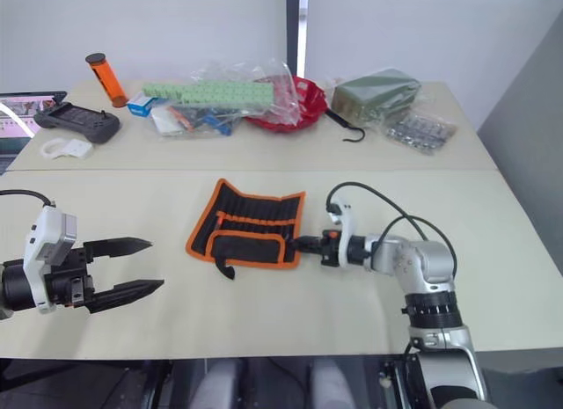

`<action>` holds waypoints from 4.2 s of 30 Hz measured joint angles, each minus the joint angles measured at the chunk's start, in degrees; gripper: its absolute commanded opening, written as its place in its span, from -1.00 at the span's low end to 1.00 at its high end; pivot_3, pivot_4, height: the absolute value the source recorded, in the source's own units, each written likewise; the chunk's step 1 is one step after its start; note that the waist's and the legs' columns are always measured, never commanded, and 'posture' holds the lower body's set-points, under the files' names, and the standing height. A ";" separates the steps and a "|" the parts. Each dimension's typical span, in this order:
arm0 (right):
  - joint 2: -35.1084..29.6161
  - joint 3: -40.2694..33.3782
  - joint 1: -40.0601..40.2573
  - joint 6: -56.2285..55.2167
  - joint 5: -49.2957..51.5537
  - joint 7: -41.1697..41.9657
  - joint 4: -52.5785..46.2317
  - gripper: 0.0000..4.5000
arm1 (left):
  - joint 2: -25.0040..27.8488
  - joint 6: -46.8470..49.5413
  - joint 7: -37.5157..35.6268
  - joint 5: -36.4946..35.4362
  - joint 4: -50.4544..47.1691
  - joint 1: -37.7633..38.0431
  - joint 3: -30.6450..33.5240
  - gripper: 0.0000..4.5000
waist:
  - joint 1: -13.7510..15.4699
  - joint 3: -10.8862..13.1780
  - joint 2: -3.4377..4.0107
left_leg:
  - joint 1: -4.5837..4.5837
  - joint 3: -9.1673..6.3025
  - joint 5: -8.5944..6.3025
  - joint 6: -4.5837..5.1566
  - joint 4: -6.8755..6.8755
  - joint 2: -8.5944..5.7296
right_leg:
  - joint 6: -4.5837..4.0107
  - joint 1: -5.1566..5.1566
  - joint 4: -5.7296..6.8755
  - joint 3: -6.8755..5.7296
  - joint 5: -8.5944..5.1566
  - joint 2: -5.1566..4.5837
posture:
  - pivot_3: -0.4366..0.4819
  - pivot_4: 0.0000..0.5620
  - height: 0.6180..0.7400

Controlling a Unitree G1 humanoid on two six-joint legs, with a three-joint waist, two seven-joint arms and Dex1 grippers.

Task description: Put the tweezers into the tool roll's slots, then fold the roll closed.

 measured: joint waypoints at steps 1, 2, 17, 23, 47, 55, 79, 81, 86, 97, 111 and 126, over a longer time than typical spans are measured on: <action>-0.43 -0.37 0.01 0.38 0.56 0.08 0.00 -0.99 | 0.00 0.00 0.02 0.00 0.31 -0.39 -0.46 1.00 | -0.01 0.00 0.00 | -0.01 0.00 0.00 0.00 0.00 0.00 | 0.00 -0.01 0.00 0.00 0.00 0.00 | -0.05 -0.47 1.00; -0.83 -0.77 0.03 0.57 0.91 0.13 -0.01 -0.99 | 0.00 0.00 0.01 0.00 0.51 -0.49 -0.76 1.00 | -0.08 0.00 0.00 | -0.02 0.01 0.00 0.00 -0.01 0.01 | 0.00 -0.02 -0.01 0.01 0.00 0.00 | -0.05 -0.47 1.00; -15.25 2.61 0.11 1.61 1.72 4.24 -12.58 -0.99 | -0.01 -1.76 -0.23 1.43 2.16 -3.00 -6.40 1.00 | -0.33 0.06 0.07 | -0.07 0.10 0.00 0.00 -0.09 0.03 | 0.01 -0.13 -0.06 0.09 0.00 0.01 | -0.05 -0.47 1.00; -13.28 8.20 -5.50 6.13 1.26 2.09 -14.23 -0.99 | -0.01 -2.58 -0.27 2.33 2.24 -3.44 -7.32 1.00 | -0.28 0.06 0.06 | -0.11 0.10 0.00 0.00 -0.10 0.02 | -0.01 -0.17 -0.07 0.12 0.01 0.01 | -0.05 -0.47 1.00; 3.36 13.64 -18.12 15.10 -5.40 -5.26 3.47 -0.99 | -0.02 -4.21 -0.72 3.61 2.70 -4.81 -9.98 1.00 | -0.37 0.06 0.06 | -0.16 0.10 0.00 0.00 -0.16 0.03 | -0.03 -0.34 0.05 0.10 0.02 0.02 | -0.05 -0.47 1.00; 7.21 8.05 -16.55 13.37 -5.13 -6.16 5.69 0.16 | 0.00 -4.65 -1.86 4.53 4.11 -6.76 -11.74 1.00 | -0.80 0.06 0.06 | -0.15 0.10 0.00 0.00 -0.13 0.02 | -0.03 -0.32 0.10 0.10 0.02 0.03 | -0.05 -0.47 1.00; -5.64 7.97 -0.38 -18.36 -9.30 7.57 -19.33 -0.45 | -0.38 -7.86 -3.90 6.85 9.23 -13.05 -15.84 1.00 | -1.36 0.06 0.06 | -0.21 0.12 0.00 0.00 -0.17 0.08 | -0.01 -0.42 0.09 0.15 0.01 0.10 | -0.05 -0.47 1.00; -5.79 10.64 1.17 -23.31 -12.49 8.07 -17.65 -0.74 | -0.82 -8.28 -3.82 6.95 9.87 -13.19 -16.01 1.00 | -1.33 0.06 0.05 | -0.20 0.12 0.00 0.00 -0.16 0.08 | -0.01 -0.42 0.10 0.15 0.01 0.11 | -0.05 -0.47 1.00; -5.58 15.96 4.05 -32.53 -18.67 9.30 -13.06 -0.98 | -1.93 -8.77 -2.65 7.21 10.78 -12.95 -16.06 1.00 | -1.33 0.06 0.05 | -0.21 0.13 0.00 0.00 -0.16 0.09 | -0.01 -0.43 0.11 0.17 0.01 0.10 | -0.05 -0.47 1.00; -2.80 22.07 5.91 -44.12 -27.43 9.85 -4.49 -0.98 | -6.56 -6.19 4.82 6.92 11.00 -9.68 -15.25 1.00 | -1.25 0.04 0.02 | -0.01 0.10 0.00 0.00 -0.07 0.08 | -0.01 -0.16 0.15 0.14 0.01 0.09 | -0.05 -0.47 1.00; -2.19 22.64 5.96 -44.76 -29.88 8.94 -3.90 -1.00 | -19.10 -2.55 18.45 8.27 14.13 -11.38 -18.80 0.88 | -0.64 -0.23 -0.34 | 0.45 0.08 0.00 0.00 -0.02 0.08 | -0.02 0.26 0.17 0.15 0.02 0.10 | -0.05 -0.47 1.00; -2.42 22.39 6.09 -43.50 -30.13 8.74 -4.71 -1.00 | -24.17 -1.50 20.66 8.95 17.40 -16.05 -21.30 -0.99 | -0.11 -0.24 -0.37 | 0.45 0.08 0.01 0.00 0.00 0.07 | -0.02 0.27 0.18 0.16 0.03 0.10 | -0.05 -0.47 1.00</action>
